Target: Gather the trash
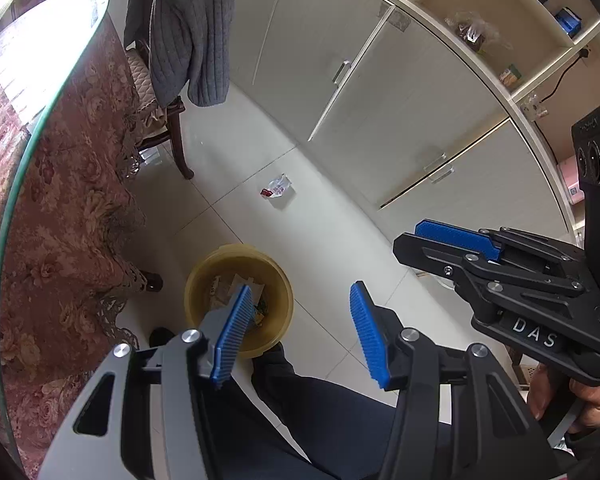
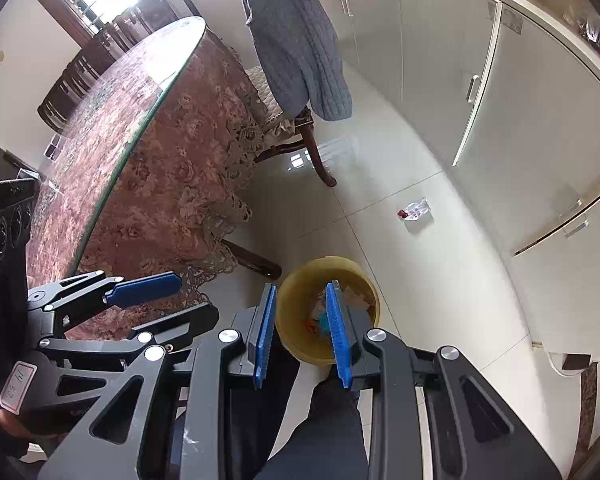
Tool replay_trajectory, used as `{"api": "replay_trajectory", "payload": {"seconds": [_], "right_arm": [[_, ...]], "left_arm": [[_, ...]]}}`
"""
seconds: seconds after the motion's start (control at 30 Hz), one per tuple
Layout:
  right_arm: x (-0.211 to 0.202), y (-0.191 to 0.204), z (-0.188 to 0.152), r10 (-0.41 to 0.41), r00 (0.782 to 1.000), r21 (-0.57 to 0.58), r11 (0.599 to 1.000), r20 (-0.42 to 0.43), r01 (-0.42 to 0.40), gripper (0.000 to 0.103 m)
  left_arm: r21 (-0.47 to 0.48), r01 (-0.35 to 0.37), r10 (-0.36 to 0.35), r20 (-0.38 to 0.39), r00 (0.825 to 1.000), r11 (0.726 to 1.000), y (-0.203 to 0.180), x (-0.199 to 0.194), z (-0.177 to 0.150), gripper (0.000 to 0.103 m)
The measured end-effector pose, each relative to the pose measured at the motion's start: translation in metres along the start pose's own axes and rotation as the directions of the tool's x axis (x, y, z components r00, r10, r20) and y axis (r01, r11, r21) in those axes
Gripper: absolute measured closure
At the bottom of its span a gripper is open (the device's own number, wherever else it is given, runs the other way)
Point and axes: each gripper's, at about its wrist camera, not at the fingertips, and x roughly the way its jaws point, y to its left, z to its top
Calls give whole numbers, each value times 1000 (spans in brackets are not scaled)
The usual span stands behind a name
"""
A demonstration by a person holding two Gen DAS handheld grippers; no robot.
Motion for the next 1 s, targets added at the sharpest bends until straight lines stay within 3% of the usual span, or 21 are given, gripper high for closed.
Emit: {"api": "replay_trajectory", "payload": {"seconds": [0.6, 1.0], "right_arm": [[0, 15, 1, 24, 1000, -33, 999, 0, -24, 77], [-13, 41, 19, 22, 998, -104, 994, 63, -16, 65]], "left_arm": [[-29, -27, 28, 33, 999, 999, 7, -13, 3, 51], [-84, -72, 85, 154, 984, 994, 18, -51, 6, 36]]}}
